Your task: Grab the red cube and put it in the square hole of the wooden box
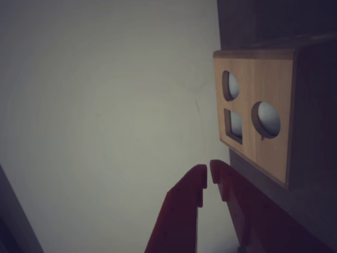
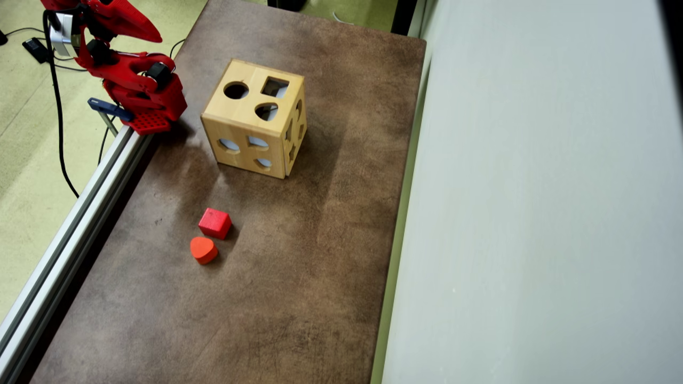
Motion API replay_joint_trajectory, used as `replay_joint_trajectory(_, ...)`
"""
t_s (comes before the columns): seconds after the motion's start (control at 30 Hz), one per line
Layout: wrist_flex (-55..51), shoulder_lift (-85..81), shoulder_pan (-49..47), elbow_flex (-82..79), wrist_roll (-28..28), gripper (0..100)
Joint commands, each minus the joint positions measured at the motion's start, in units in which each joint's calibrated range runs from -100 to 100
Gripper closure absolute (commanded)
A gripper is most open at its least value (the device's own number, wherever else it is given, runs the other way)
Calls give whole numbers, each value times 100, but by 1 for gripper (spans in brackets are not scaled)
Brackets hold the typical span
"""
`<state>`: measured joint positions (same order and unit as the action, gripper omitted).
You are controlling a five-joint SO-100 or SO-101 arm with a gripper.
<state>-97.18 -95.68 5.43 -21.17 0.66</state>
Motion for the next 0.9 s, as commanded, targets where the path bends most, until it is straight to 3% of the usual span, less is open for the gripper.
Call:
replay_joint_trajectory(0.0, -17, 52, -23, 51, -29, 98)
replay_joint_trajectory(0.87, 71, 120, -23, 132, -10, 98)
